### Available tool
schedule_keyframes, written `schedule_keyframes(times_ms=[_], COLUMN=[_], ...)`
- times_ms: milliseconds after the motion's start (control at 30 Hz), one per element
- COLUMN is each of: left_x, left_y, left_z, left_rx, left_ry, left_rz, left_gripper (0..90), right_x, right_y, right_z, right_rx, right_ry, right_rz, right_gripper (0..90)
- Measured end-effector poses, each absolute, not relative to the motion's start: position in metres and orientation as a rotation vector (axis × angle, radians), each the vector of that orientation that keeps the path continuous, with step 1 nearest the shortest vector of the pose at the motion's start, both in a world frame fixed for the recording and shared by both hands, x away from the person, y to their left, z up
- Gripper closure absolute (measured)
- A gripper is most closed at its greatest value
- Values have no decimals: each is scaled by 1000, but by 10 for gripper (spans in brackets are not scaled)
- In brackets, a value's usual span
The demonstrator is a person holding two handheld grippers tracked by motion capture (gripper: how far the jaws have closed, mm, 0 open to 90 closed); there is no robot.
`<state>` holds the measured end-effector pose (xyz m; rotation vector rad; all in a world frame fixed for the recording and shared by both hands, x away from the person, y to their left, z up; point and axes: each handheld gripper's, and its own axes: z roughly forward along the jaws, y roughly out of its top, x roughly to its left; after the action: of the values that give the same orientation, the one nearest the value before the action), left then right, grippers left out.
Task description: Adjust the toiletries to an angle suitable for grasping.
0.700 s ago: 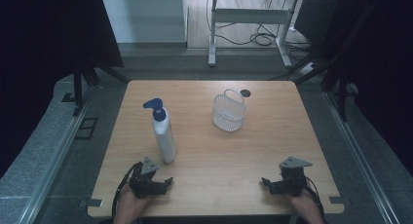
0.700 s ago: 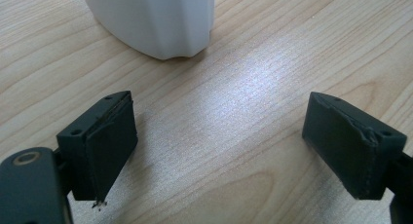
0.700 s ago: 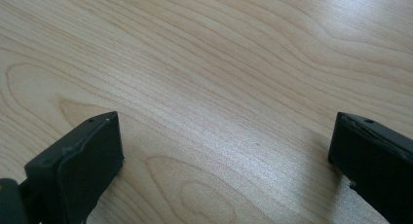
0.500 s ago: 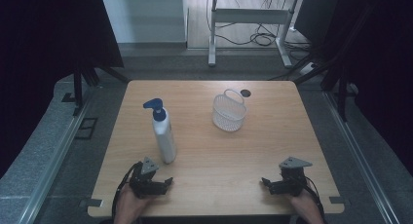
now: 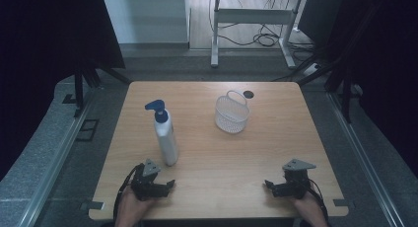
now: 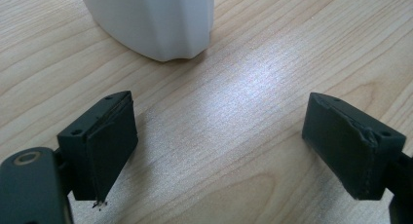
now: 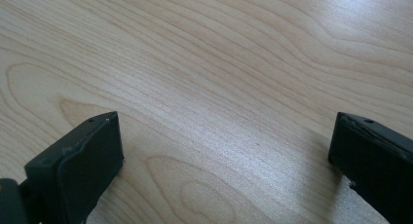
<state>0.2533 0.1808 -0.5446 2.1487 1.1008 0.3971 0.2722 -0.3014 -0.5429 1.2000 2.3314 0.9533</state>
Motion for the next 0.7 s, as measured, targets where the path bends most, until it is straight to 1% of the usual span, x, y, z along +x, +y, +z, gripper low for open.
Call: schedule_keyframes(times_ms=[433,600,633,667,700], left_x=[253,254,254,254,254], left_y=[181,183,184,184,186], left_z=[-543,-540,-540,-539,-538], left_rx=[2165,2165,2163,2160,2161], left_ry=[1101,1112,1115,1121,1127], left_rz=[386,364,358,355,349], left_gripper=[125,158,185,185,212], right_x=[272,272,272,272,272], right_y=[-301,-301,-301,-301,-301], right_z=[-543,-543,-543,-543,-543], right_rx=[1200,1200,1200,1200,1200], right_ry=[2331,2331,2331,2331,2332], right_rz=[953,954,953,953,953], right_gripper=[0,0,0,0,0])
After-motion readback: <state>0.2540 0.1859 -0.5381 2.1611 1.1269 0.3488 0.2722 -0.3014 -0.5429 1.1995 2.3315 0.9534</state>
